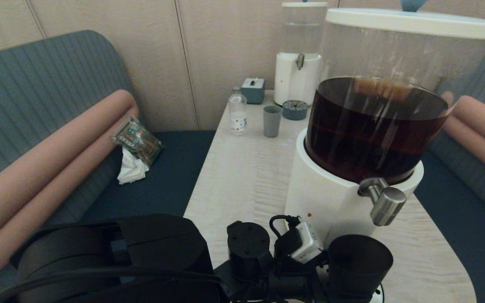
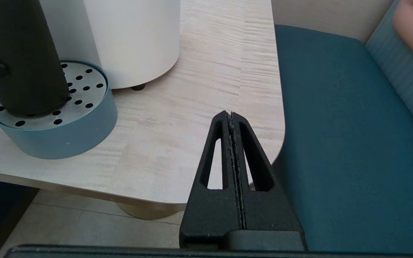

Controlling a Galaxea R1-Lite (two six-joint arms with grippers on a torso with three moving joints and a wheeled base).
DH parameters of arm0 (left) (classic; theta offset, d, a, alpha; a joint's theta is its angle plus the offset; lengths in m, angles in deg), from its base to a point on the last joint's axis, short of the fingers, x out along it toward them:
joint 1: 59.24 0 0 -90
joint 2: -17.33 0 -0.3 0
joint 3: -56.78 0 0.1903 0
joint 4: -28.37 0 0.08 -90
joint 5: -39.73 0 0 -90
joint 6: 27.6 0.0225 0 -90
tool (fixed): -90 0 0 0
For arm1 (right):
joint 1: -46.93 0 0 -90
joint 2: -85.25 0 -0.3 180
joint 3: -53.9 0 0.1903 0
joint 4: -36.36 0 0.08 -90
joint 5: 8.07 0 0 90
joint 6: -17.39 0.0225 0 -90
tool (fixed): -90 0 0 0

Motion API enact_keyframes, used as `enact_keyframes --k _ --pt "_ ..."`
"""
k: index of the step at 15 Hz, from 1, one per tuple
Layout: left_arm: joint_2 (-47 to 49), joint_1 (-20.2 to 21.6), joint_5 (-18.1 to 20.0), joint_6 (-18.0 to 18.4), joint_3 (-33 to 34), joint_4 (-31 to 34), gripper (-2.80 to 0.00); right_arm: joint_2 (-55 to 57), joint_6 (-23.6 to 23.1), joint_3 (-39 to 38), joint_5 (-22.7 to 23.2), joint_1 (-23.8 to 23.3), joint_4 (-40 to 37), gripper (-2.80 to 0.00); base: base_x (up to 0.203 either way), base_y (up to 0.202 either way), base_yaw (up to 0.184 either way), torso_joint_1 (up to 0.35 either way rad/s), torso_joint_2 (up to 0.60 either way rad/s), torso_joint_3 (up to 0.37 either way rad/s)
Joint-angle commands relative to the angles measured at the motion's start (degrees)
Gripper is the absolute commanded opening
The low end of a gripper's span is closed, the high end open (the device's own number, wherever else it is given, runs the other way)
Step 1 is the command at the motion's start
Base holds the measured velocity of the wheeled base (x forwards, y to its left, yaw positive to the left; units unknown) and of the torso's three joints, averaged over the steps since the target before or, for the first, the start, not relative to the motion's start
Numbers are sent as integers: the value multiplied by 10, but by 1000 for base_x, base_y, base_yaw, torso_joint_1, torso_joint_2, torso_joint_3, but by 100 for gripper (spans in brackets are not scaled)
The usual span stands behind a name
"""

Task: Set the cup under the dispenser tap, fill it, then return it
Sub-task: Place it under the water dispenser

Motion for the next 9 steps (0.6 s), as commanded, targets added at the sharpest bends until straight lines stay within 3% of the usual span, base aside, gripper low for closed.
enact_keyframes --k 1,9 --pt "0 0 1 0 0 -5 0 -2 0 -5 0 0 0 -280 0 0 0 0 0 0" --pt "-2 -3 -9 -6 -3 -5 0 -2 0 -5 0 0 0 -280 0 0 0 0 0 0"
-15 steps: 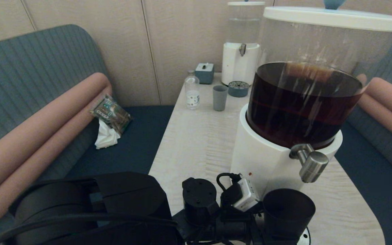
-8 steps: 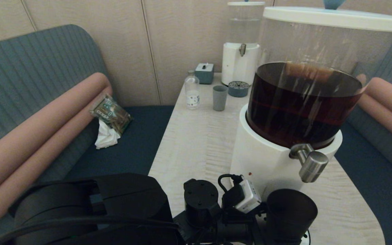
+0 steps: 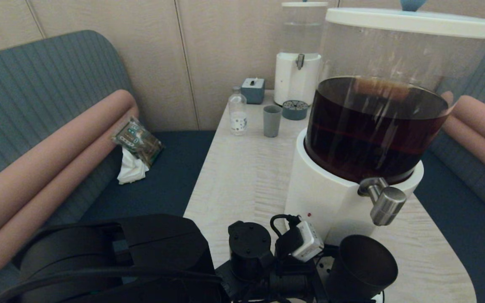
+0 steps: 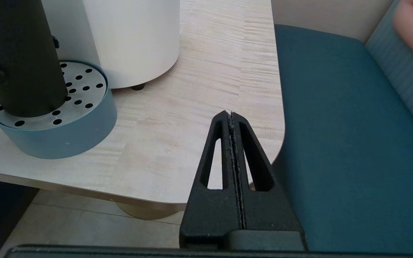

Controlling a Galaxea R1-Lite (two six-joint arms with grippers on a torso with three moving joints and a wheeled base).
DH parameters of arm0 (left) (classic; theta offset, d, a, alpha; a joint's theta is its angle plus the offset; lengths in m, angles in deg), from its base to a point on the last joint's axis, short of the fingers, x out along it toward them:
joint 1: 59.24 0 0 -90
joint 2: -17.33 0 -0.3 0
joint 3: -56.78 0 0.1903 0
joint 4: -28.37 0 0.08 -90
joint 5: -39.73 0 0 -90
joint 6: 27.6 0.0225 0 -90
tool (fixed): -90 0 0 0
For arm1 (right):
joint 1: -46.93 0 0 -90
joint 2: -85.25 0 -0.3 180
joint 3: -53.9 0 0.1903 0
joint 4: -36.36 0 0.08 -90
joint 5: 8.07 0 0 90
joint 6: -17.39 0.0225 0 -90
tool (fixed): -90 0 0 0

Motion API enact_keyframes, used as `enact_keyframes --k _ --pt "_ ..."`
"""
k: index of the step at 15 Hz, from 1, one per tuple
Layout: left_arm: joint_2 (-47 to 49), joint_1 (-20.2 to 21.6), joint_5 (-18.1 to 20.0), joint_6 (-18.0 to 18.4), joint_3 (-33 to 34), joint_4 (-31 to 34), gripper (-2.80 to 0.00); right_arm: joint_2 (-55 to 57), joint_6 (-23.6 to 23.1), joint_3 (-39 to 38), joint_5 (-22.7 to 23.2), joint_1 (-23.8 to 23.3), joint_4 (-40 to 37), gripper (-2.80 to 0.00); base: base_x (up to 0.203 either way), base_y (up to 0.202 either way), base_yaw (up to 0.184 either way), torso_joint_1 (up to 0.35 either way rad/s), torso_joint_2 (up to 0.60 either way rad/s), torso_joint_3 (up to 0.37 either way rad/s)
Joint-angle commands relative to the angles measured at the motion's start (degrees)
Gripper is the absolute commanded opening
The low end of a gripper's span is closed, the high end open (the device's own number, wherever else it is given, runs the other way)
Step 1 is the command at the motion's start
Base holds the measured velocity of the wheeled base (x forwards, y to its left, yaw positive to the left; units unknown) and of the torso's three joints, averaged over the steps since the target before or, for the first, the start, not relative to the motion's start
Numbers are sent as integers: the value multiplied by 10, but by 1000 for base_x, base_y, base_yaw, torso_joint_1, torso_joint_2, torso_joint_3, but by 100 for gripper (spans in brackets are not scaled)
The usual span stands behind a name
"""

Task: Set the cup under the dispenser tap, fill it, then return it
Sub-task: Place it under the water dispenser

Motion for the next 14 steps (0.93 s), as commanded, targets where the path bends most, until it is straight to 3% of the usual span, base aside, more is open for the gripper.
enact_keyframes --k 1,14 --pt "-2 -1 2 -1 2 -6 0 -2 0 -5 0 0 0 -280 0 0 0 0 0 0" --pt "-21 -1 3 -1 20 -6 0 -2 0 -5 0 0 0 -280 0 0 0 0 0 0"
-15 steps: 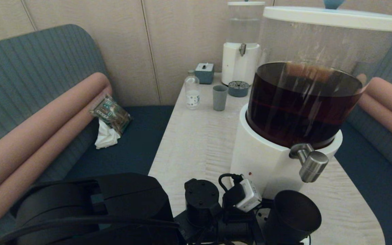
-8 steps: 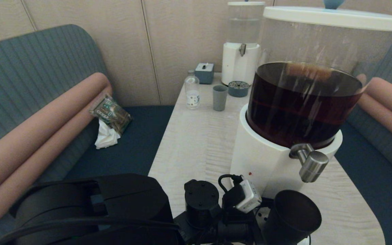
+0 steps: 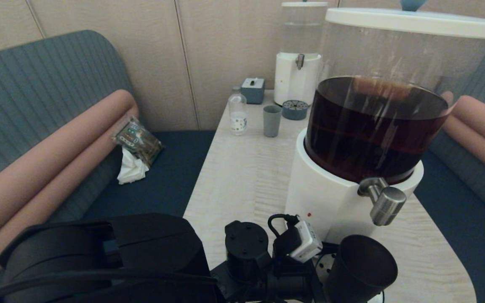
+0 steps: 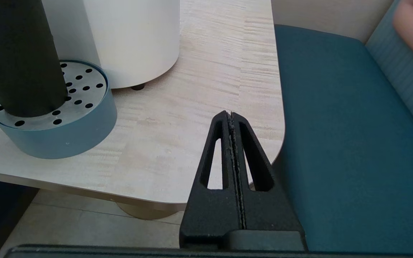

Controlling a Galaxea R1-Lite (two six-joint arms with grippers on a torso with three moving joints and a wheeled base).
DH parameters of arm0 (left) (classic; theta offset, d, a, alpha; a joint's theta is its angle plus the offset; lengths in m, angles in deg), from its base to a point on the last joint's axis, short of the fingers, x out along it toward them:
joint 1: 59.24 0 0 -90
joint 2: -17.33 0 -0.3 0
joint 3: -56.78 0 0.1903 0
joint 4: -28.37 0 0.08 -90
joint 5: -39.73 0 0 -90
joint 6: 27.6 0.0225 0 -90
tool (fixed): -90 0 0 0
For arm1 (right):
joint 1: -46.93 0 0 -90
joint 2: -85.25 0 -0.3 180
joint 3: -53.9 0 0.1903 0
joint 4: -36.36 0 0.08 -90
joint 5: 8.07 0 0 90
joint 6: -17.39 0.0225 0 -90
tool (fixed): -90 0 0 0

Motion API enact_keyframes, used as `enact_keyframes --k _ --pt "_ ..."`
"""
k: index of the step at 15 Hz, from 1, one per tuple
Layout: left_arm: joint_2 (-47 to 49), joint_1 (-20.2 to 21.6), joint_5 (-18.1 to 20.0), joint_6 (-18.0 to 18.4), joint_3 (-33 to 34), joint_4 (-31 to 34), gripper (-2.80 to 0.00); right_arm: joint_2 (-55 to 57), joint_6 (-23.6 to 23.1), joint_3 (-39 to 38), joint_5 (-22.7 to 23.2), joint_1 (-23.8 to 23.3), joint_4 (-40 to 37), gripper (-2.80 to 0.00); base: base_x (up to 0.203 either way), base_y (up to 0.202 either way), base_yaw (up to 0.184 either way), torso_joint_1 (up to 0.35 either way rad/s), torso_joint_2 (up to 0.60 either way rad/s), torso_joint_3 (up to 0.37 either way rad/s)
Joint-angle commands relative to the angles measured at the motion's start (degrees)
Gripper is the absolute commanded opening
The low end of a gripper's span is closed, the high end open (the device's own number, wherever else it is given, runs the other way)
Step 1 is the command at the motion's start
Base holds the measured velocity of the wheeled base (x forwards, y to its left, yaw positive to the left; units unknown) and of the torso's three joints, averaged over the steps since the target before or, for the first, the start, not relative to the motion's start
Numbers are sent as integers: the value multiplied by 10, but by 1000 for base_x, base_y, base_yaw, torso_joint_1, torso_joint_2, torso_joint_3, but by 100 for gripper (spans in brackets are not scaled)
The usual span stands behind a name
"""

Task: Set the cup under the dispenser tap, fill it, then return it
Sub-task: Place it under the water dispenser

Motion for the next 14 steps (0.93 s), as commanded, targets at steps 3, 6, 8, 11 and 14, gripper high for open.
enact_keyframes --k 3,6,8,11,14 --pt "-11 0 2 -1 9 -5 0 -2 0 -5 0 0 0 -280 0 0 0 0 0 0" --pt "-16 0 2 -1 16 -5 0 -2 0 -5 0 0 0 -280 0 0 0 0 0 0" --pt "-19 0 2 -1 21 -5 0 -2 0 -5 0 0 0 -280 0 0 0 0 0 0" --pt "-28 0 2 -1 32 -5 0 -2 0 -5 0 0 0 -280 0 0 0 0 0 0" --pt "-36 1 2 -1 41 -5 0 -2 0 -6 0 0 0 -280 0 0 0 0 0 0"
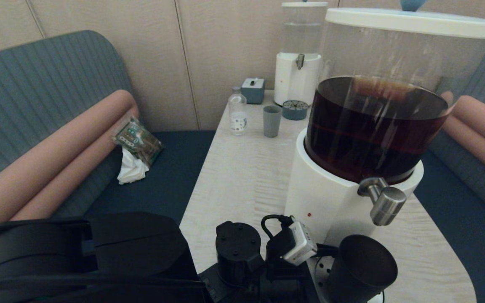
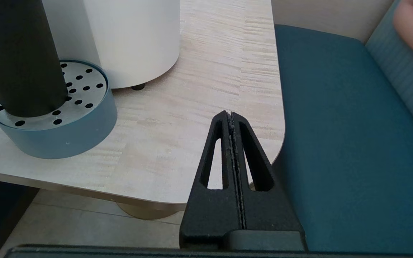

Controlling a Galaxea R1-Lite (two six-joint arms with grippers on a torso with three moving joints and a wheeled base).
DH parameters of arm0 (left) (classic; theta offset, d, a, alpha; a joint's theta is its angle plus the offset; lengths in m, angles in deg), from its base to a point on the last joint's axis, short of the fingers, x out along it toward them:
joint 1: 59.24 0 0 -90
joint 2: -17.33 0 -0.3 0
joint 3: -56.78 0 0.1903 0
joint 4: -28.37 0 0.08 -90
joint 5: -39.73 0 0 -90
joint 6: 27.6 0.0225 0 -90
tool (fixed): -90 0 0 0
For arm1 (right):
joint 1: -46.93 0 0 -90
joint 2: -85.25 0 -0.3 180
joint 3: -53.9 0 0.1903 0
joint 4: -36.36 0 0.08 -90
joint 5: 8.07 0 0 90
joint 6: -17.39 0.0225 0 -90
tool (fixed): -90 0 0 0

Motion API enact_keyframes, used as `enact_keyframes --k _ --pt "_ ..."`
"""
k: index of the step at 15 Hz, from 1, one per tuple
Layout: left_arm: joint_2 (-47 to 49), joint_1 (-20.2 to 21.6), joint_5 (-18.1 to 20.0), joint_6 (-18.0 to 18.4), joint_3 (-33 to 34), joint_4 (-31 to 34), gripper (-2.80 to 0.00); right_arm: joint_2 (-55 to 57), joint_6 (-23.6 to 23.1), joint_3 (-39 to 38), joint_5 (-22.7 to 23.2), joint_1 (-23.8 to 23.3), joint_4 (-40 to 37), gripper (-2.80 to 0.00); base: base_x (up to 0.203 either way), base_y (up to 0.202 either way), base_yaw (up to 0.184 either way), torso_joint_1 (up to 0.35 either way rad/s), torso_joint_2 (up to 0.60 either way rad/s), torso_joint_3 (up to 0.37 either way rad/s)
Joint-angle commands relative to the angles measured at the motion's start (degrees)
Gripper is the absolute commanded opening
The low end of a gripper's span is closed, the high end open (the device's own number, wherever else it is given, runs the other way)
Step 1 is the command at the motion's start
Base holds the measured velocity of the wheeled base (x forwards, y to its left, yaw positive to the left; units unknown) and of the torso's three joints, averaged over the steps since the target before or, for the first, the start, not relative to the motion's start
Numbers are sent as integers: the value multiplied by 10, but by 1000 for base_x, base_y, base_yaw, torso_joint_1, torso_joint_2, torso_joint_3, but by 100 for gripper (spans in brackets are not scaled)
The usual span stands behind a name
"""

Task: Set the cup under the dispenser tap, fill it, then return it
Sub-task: Place it under the water dispenser

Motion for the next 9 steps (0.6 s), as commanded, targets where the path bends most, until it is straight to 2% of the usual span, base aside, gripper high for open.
enact_keyframes --k 1,9 --pt "-6 1 2 0 5 -5 0 -2 0 -5 0 0 0 -280 0 0 0 0 0 0" --pt "-38 5 2 1 44 -5 0 -3 0 -5 0 0 0 -280 0 0 0 0 0 0"
